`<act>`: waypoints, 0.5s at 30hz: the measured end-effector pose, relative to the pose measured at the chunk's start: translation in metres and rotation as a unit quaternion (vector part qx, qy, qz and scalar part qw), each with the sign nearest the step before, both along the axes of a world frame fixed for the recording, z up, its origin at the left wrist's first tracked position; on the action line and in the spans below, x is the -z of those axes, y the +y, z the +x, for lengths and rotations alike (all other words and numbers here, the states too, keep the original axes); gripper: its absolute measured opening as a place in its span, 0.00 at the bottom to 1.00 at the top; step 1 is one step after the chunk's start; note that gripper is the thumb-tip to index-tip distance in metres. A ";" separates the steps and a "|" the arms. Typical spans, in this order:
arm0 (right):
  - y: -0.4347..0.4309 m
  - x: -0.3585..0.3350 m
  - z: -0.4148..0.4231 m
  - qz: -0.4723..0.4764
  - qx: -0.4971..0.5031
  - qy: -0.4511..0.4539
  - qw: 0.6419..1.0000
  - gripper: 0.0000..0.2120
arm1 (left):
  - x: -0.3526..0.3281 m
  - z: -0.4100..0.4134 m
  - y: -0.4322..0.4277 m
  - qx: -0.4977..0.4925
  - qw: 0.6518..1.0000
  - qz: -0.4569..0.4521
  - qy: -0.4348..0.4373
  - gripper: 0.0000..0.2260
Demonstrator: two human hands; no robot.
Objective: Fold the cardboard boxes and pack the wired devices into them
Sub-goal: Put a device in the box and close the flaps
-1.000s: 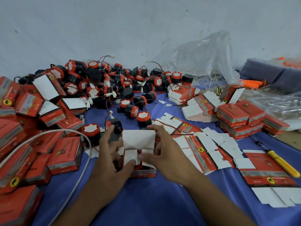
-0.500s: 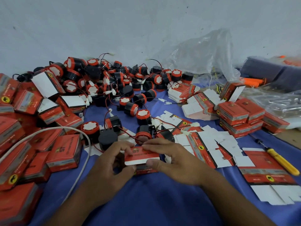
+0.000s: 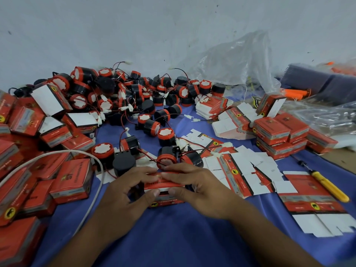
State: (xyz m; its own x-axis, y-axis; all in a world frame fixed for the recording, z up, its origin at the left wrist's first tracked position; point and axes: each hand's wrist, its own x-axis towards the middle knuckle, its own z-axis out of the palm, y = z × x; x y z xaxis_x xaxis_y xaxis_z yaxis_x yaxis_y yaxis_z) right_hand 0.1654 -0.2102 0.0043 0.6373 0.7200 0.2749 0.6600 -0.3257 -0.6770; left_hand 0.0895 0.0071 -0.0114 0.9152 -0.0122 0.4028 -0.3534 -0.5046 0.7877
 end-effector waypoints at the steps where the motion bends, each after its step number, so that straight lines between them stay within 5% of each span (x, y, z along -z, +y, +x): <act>1: 0.000 0.001 -0.001 -0.010 -0.007 -0.017 1.000 0.18 | -0.001 -0.001 0.000 -0.002 1.000 0.012 -0.005 0.11; 15: -0.003 0.006 0.000 -0.040 -0.027 -0.037 0.998 0.20 | -0.013 -0.001 0.008 0.039 0.983 0.179 -0.029 0.17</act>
